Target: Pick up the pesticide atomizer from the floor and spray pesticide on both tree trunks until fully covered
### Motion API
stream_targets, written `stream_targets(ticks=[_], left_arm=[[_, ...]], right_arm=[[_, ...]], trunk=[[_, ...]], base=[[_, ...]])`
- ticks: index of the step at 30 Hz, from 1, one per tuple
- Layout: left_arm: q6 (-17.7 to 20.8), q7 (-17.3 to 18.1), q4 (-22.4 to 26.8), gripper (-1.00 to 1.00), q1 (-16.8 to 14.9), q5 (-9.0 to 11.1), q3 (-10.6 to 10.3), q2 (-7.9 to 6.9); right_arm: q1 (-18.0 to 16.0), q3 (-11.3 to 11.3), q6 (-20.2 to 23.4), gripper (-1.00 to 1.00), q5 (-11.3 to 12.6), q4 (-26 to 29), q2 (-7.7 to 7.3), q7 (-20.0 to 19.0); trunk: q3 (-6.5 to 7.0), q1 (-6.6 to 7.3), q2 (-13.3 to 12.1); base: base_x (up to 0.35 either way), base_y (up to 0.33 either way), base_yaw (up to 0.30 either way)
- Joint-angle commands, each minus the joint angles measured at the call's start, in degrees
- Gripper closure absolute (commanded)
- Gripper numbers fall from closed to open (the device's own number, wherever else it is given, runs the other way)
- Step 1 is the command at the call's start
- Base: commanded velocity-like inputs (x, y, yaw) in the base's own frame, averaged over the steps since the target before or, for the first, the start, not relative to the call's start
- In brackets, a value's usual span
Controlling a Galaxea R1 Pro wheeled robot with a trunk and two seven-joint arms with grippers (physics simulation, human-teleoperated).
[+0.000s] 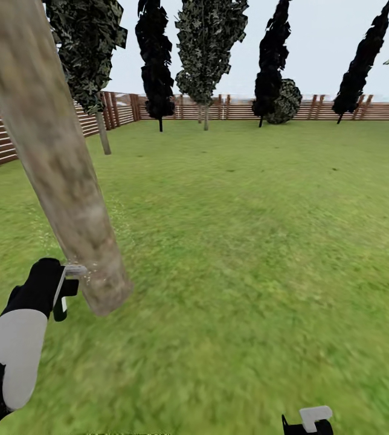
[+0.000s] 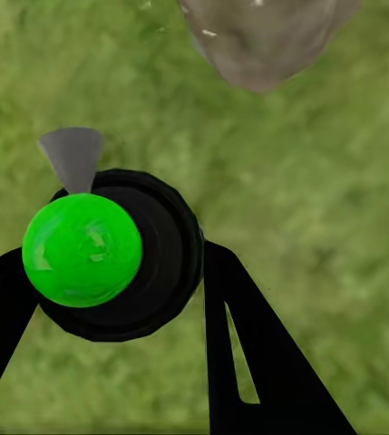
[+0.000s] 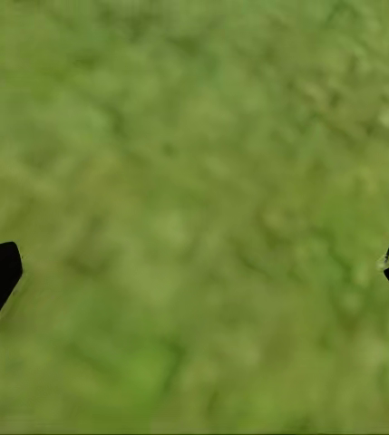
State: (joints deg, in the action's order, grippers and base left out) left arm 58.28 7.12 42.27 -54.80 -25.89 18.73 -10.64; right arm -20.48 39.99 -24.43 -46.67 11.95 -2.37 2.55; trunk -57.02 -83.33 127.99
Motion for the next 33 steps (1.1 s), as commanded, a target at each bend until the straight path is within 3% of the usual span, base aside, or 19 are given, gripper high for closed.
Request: stream_targets(ticks=[1,11,15,16,18,20,29,33], left_arm=[[0.0,0.0,0.0,1.00,-0.1,-0.1,0.0,0.05],[-0.1,0.0,0.1,1.00,-0.4,-0.1,0.0,0.16],[-0.1,0.3,0.0,1.00,-3.4,0.2,0.0,-0.04],[-0.1,0.3,0.0,1.00,-3.7,0.2,0.0,-0.07],[0.0,0.3,-0.1,1.00,-3.7,0.1,0.0,-0.09],[0.0,0.4,-0.2,1.00,-3.5,0.0,-0.1,0.01],[-0.1,0.4,-0.1,1.00,-3.2,-0.1,0.0,0.38],[-0.2,0.4,0.0,1.00,-3.2,-0.1,0.0,1.20]], right_arm=[[0.0,0.0,0.0,-1.00,0.0,0.0,0.00,0.0],[0.0,0.1,0.0,-1.00,0.1,0.0,-0.06,-0.1],[0.0,0.0,0.0,-1.00,0.0,-0.1,-0.54,-0.5],[0.0,0.0,0.0,-1.00,0.1,-0.2,-0.70,-1.7],[0.0,0.0,0.1,-1.00,0.1,-0.2,-0.86,-9.9],[0.0,0.2,0.0,-1.00,0.2,-0.1,-0.93,-12.1],[0.0,0.3,0.0,-1.00,0.4,0.0,-0.97,-12.9],[0.0,0.3,0.0,-1.00,0.3,0.1,-1.05,-12.9]], trunk=[[0.00,0.00,0.0],[0.00,0.00,0.0],[0.00,0.00,0.0],[0.00,0.00,0.0],[0.00,0.00,0.0],[0.00,0.00,0.0],[0.00,0.00,0.0],[0.00,0.00,0.0]], base=[[0.005,-0.166,0.276],[0.200,-0.143,0.022],[0.015,-0.001,0.000],[0.002,0.000,0.000],[0.000,0.000,0.000],[0.000,0.000,0.000],[0.053,-0.049,0.144],[0.216,-0.190,0.014]])
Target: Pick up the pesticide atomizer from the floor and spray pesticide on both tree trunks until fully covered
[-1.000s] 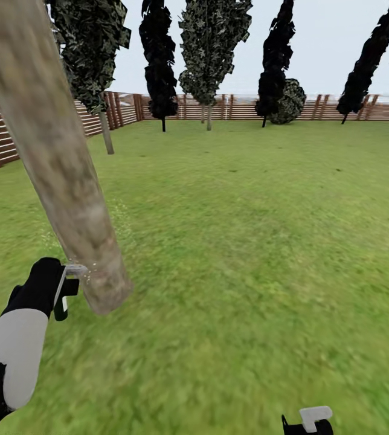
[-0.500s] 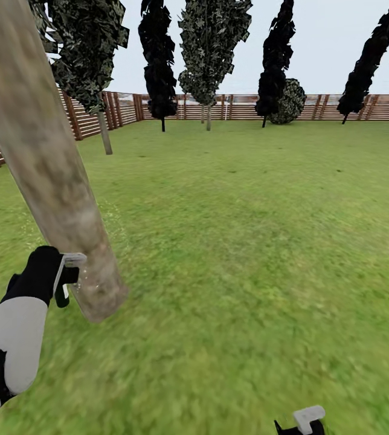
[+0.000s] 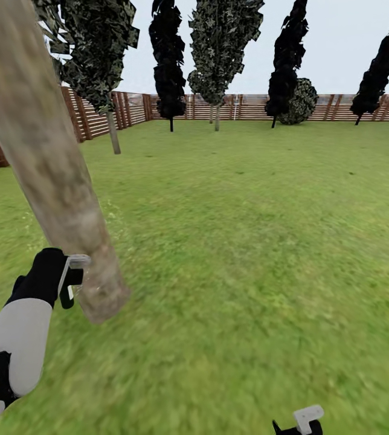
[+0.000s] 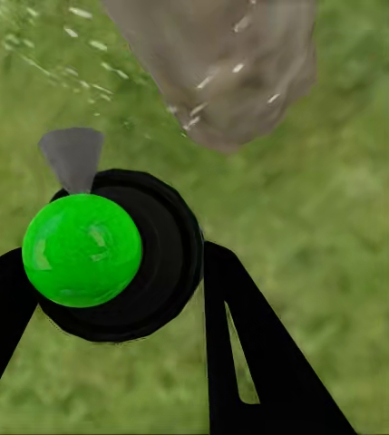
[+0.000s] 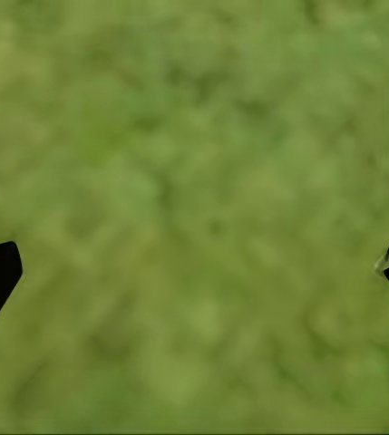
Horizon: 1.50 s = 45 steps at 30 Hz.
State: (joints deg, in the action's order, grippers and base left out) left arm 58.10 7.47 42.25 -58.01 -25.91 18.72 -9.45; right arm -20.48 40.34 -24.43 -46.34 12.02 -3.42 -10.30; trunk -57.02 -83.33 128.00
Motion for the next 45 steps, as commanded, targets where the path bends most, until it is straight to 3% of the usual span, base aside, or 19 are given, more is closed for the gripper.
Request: stream_targets(ticks=[1,13,18,23,31,36,39,42,45], left_arm=[[0.0,0.0,0.0,1.00,0.0,-0.1,0.0,0.02],[0.1,0.0,0.0,1.00,0.0,-0.3,-0.2,-0.01],[0.1,0.0,0.1,1.00,0.0,-0.4,-0.2,-0.88],[0.0,0.0,0.1,1.00,0.0,-0.1,-0.1,-0.02],[0.2,0.0,0.1,1.00,-0.4,-0.3,-0.1,-0.26],[0.2,0.0,0.1,1.00,-1.4,-0.3,-0.1,-0.39],[0.5,0.0,0.0,1.00,-4.8,-0.3,-0.1,-0.64],[0.6,0.0,0.0,1.00,-4.8,-2.0,-0.1,-0.17],[0.5,0.0,0.0,1.00,-4.6,-2.2,-0.1,0.11]], right_arm=[[0.0,0.0,0.0,-1.00,0.0,0.0,0.00,0.0],[0.0,0.0,0.0,-1.00,-0.1,-0.1,0.08,-0.1],[0.0,-0.1,0.0,-1.00,-0.1,-0.1,0.08,-0.1],[0.0,-0.1,0.0,-1.00,-0.1,-0.1,0.08,-0.1],[0.0,-0.2,0.0,-1.00,-0.2,-0.1,0.08,-0.1],[0.0,-0.3,0.0,-1.00,-0.2,-0.1,0.08,-0.1],[0.0,-0.3,0.0,-1.00,-0.2,-0.1,0.08,-0.1],[0.0,-0.3,0.0,-1.00,-0.2,-0.1,0.08,-0.1],[0.0,-0.3,0.0,-1.00,-0.2,-0.1,0.08,-0.1]], trunk=[[0.00,0.00,0.0],[0.00,0.00,0.0],[0.00,0.00,0.0],[0.00,0.00,0.0],[0.00,0.00,0.0],[0.00,0.00,0.0],[0.00,0.00,0.0],[0.00,0.00,0.0],[0.00,0.00,0.0]], base=[[0.236,-0.180,0.001],[0.221,-0.128,0.095],[0.005,-0.002,0.276],[0.060,-0.112,0.101],[0.015,-0.242,0.001],[-0.116,-0.026,0.064],[-0.004,-0.001,0.258],[0.000,0.000,0.123],[0.096,-0.141,0.009]])
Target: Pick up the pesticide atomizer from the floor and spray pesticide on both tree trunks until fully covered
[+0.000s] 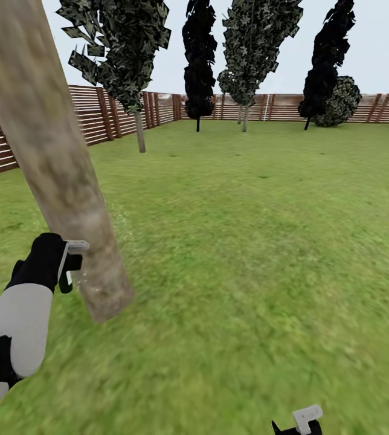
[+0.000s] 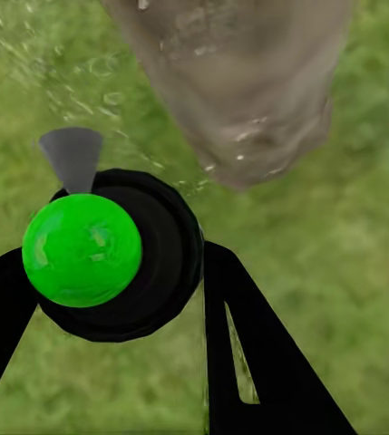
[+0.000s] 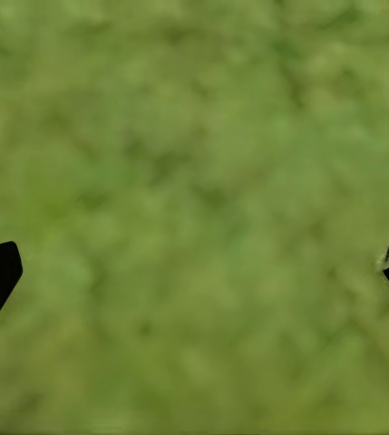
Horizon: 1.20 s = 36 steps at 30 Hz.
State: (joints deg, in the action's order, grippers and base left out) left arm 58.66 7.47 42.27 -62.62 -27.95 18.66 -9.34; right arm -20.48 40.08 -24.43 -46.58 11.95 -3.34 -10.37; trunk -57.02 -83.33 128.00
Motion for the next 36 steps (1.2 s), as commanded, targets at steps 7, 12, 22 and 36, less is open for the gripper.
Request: stream_targets(ticks=[7,12,22,36], left_arm=[[0.0,0.0,0.0,1.00,-0.2,-0.2,0.0,-0.01],[0.0,0.0,0.0,1.00,-0.1,-0.2,0.0,-0.03],[0.0,0.0,0.0,1.00,0.0,-0.3,0.0,-0.06],[-0.2,0.0,-0.1,1.00,3.6,-0.3,0.6,0.25]], right_arm=[[0.0,0.0,0.0,-1.00,0.0,0.0,0.00,-0.1],[0.0,0.0,0.0,-1.00,0.0,0.0,0.00,-0.1],[0.0,0.0,0.0,-1.00,0.0,0.0,0.00,0.0],[0.0,0.3,0.0,-1.00,0.0,0.1,0.00,0.0]], trunk=[[0.00,0.00,0.0],[0.00,0.00,0.0],[0.00,0.00,0.0],[0.00,0.00,0.0]], base=[[0.151,-0.235,0.000],[0.152,-0.236,0.000],[0.149,-0.241,0.209],[0.166,-0.239,0.064]])
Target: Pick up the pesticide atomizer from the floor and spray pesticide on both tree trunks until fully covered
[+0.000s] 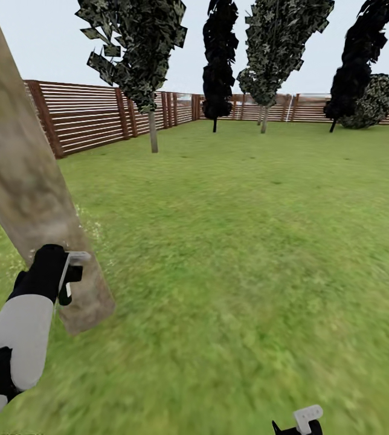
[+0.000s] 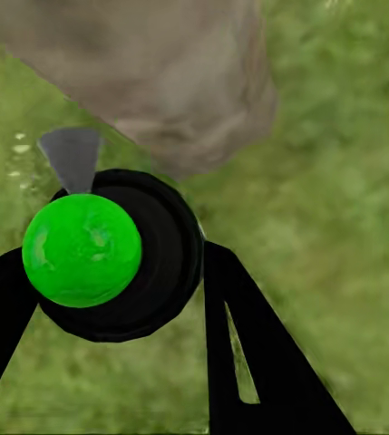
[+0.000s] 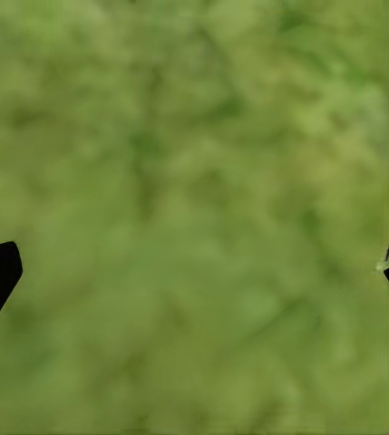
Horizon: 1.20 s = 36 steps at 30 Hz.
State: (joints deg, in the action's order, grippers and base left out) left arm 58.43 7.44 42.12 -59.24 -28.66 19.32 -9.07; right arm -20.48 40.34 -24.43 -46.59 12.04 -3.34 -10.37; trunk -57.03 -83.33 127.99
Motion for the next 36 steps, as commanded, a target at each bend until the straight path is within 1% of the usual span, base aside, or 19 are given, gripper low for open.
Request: stream_targets(ticks=[1,4,5,7,9,11,13,16,17,18,19,21,23,25,26,28,30,36], left_arm=[[-0.1,0.0,0.1,1.00,1.8,0.4,0.0,-0.69],[-0.5,-0.2,0.1,1.00,5.5,0.5,0.2,-2.20],[-0.6,-0.2,0.2,1.00,6.0,0.5,0.2,-2.78],[-0.7,-0.4,0.2,1.00,6.3,0.5,0.2,-3.13],[-0.9,-0.6,0.2,1.00,7.1,0.4,0.3,-4.20],[-1.0,-0.6,0.1,1.00,8.4,0.5,0.2,-4.43],[-1.0,-0.6,-0.1,1.00,9.7,0.6,0.2,-4.03],[-1.0,-0.6,-0.7,1.00,10.2,0.6,0.2,-1.15],[-1.4,-1.3,-0.8,1.00,10.4,0.6,0.2,0.55],[-2.9,-2.8,-1.0,1.00,10.6,0.7,0.3,1.69],[-5.8,-4.7,-3.0,1.00,10.8,1.2,0.3,2.28],[-7.4,-5.5,-6.0,1.00,11.5,1.9,0.3,2.58],[-14.7,-5.8,-7.6,1.00,12.4,3.6,0.3,2.90],[-16.4,-5.9,-8.5,1.00,12.6,4.7,0.3,2.55],[-17.2,-5.9,-8.6,1.00,13.3,5.4,1.2,2.23],[-19.5,-5.9,-8.4,1.00,13.7,5.8,5.5,1.99],[-19.9,-5.9,-8.7,1.00,13.9,5.6,6.2,1.80],[-19.5,-5.8,-8.9,1.00,13.9,5.2,6.2,1.67]], right_arm=[[0.0,0.0,0.0,-1.00,0.0,0.0,0.00,0.0],[0.0,-0.1,0.0,-1.00,0.0,0.0,0.00,0.0],[0.0,-0.1,0.0,-1.00,0.0,0.0,0.00,0.0],[0.0,-0.1,0.0,-1.00,0.0,0.0,0.00,0.0],[0.0,-0.2,0.0,-1.00,0.0,0.0,0.00,0.0],[0.0,-0.2,0.0,-1.00,0.0,0.0,0.00,0.0],[0.0,-0.2,0.0,-1.00,0.0,0.0,0.00,0.0],[0.0,-0.3,0.0,-1.00,0.0,0.0,0.00,0.0],[0.0,-0.3,0.0,-1.00,0.0,0.0,0.03,0.0],[0.0,-0.3,0.0,-1.00,0.0,0.0,0.06,0.0],[0.0,-0.3,0.0,-1.00,0.0,0.0,0.02,0.0],[0.0,-0.3,0.0,-1.00,0.0,0.0,0.00,0.0],[0.0,-0.3,0.0,-1.00,0.0,0.0,0.00,0.0],[0.0,-0.3,0.0,-1.00,0.0,0.0,0.00,0.0],[0.0,-0.3,0.0,-1.00,0.0,0.0,0.00,0.0],[0.0,-0.3,0.0,-1.00,0.0,0.0,0.00,0.1],[0.0,-0.3,0.0,-1.00,0.0,0.0,0.00,0.1],[0.0,-0.3,0.0,-1.00,0.0,0.0,0.00,0.1]], trunk=[[0.01,0.00,0.0],[0.01,0.00,0.0],[0.01,0.00,0.0],[0.01,0.00,0.0],[0.01,0.00,0.0],[0.01,0.00,0.0],[0.01,0.00,0.0],[0.01,0.00,0.0],[0.01,0.00,0.0],[0.01,0.00,0.0],[0.01,0.00,0.0],[0.01,0.00,0.0],[0.01,0.00,0.0],[0.01,0.00,0.0],[0.01,0.00,0.0],[0.01,0.00,0.0],[0.01,0.00,0.0],[0.01,0.00,0.0]], base=[[0.186,-0.233,0.267],[0.179,-0.233,0.275],[0.172,-0.232,0.277],[0.169,-0.233,0.277],[0.173,-0.211,0.277],[0.074,-0.072,0.277],[0.021,-0.020,0.277],[0.003,-0.003,0.277],[0.001,-0.001,0.277],[0.000,0.000,0.253],[0.000,0.000,0.098],[0.000,0.000,0.038],[0.000,0.000,0.006],[0.035,-0.040,0.001],[0.120,-0.168,0.000],[0.158,-0.214,0.000],[0.177,-0.228,0.021],[0.180,-0.229,0.222]])
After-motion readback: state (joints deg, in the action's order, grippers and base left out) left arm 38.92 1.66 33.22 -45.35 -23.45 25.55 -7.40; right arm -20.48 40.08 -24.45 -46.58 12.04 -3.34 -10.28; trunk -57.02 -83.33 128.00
